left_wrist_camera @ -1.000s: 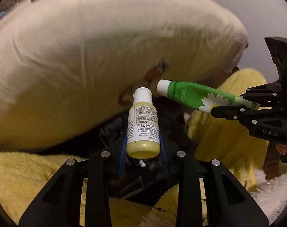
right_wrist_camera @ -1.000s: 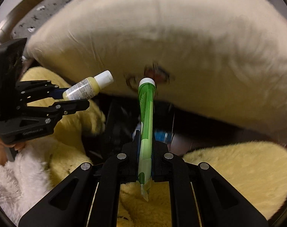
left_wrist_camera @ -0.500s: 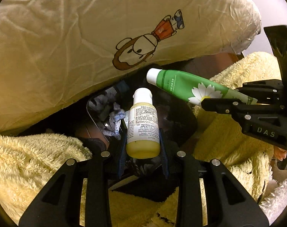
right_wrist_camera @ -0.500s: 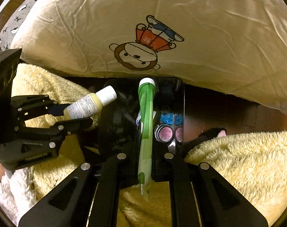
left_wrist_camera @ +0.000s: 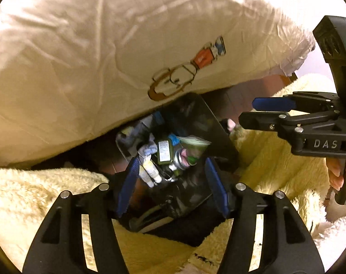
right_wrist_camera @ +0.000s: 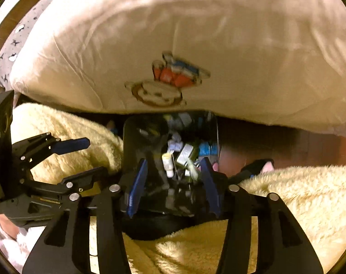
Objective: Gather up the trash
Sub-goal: 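Open both tools over the bin and raise them back above the bed, then grasp the black spool with left tool while right tool grasps white-yellow tube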
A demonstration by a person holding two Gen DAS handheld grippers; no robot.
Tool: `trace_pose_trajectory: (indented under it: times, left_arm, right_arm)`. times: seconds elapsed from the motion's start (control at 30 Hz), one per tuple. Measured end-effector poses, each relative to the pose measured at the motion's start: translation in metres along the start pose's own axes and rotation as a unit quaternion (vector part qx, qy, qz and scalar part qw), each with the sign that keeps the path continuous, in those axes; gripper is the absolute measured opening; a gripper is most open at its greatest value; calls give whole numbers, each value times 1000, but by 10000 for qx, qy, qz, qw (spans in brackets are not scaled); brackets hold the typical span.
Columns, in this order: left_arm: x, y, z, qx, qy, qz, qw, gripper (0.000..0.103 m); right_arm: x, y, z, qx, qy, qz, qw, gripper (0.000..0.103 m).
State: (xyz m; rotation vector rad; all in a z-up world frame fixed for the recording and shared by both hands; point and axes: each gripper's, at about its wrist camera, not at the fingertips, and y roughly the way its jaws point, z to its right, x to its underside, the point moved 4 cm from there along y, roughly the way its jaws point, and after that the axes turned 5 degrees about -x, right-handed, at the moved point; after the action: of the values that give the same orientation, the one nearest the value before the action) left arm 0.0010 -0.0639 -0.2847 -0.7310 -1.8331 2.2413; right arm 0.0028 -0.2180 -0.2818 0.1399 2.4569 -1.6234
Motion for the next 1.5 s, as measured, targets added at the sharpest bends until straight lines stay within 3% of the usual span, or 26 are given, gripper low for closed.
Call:
trace_pose_trajectory:
  times: [0.27, 0.4, 0.6, 0.87, 1.1, 1.27, 1.5]
  left_arm:
    - [-24, -50, -21, -289, -157, 714, 9969, 71]
    - [-46, -83, -36, -548, -254, 1201, 9909, 79]
    - [-81, -119, -66, -968, -444, 1714, 9794, 83]
    - [-136, -131, -114, -1367, -720, 1928, 9690, 84]
    - [-191, -133, -176, -1724, -1125, 2044, 9570, 84]
    - [-237, -121, -217, -1765, -1499, 1987, 9523, 84]
    - [-282, -112, -239, -1884, -1513, 1983, 9499, 84]
  right_arm:
    - [-32, -56, -6, 189, -242, 1009, 9944, 84]
    - [-57, -87, -10, 191, -312, 1575, 9868, 92]
    - [-99, -116, -15, 417, -502, 2081, 9759, 93]
    - [-170, -121, -27, 534, -669, 2337, 9685, 93]
    - [-238, -96, -35, 628, -670, 2369, 9672, 93]
    - [-287, -73, -43, 674, -605, 2333, 9682, 93]
    - [-341, -39, -46, 821, -361, 2122, 9731, 93]
